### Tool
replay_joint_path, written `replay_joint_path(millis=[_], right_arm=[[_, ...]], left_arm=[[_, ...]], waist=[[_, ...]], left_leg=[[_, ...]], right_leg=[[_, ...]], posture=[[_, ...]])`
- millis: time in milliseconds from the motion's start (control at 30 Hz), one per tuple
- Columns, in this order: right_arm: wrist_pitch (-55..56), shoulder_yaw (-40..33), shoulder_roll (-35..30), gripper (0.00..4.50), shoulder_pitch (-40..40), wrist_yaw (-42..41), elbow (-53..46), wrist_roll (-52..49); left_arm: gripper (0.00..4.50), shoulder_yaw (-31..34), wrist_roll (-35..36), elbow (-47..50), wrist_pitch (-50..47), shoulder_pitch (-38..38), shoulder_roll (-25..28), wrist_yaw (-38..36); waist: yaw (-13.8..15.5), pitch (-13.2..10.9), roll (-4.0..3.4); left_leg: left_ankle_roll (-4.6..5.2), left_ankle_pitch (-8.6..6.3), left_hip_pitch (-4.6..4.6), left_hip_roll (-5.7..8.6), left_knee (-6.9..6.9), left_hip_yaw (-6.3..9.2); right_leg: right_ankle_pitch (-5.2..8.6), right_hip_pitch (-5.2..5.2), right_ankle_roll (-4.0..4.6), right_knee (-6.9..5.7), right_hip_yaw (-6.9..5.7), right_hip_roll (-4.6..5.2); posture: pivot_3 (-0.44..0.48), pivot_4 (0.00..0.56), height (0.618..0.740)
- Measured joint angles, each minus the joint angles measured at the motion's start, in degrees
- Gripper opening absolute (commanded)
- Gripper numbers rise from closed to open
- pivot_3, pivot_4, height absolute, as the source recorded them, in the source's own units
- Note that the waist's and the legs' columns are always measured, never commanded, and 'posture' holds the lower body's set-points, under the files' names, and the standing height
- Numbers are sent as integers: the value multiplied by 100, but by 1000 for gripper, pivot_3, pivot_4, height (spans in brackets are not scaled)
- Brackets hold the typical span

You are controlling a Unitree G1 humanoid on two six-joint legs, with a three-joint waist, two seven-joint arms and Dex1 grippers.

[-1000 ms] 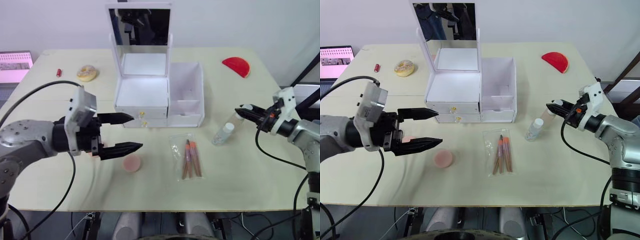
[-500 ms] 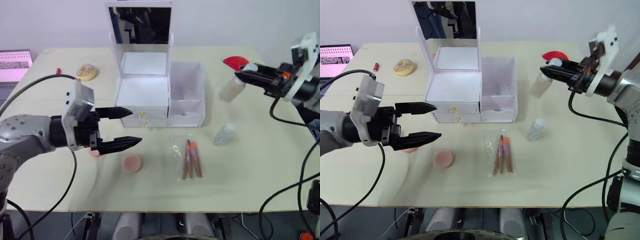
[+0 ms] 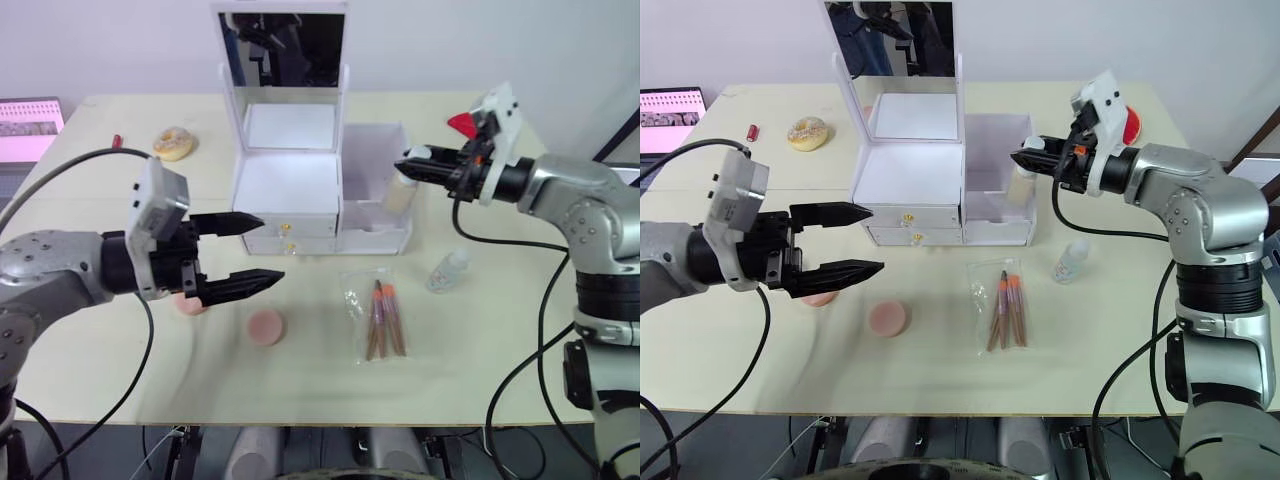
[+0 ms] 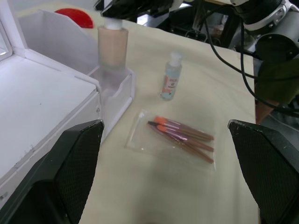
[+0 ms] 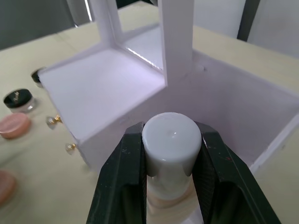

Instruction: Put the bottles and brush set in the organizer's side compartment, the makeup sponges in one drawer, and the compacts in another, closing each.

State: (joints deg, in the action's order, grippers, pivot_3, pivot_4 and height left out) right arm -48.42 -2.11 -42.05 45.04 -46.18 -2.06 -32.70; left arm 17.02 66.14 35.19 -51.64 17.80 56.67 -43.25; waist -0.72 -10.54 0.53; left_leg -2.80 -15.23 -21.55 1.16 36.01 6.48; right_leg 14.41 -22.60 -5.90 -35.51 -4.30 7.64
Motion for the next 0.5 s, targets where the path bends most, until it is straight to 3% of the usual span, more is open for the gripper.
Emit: replay_joint_path(millis=[500], right_arm=[[658,365,273,790,-208,-65,102,647]], left_arm=[[4500,1,80,75,-1,-7,1,109]], waist=[[-17,6,9]], left_leg=[[0,1,18,-2,10,0]], right_leg=[[-12,11,3,-5,11,-8]], posture=[[0,150,739]])
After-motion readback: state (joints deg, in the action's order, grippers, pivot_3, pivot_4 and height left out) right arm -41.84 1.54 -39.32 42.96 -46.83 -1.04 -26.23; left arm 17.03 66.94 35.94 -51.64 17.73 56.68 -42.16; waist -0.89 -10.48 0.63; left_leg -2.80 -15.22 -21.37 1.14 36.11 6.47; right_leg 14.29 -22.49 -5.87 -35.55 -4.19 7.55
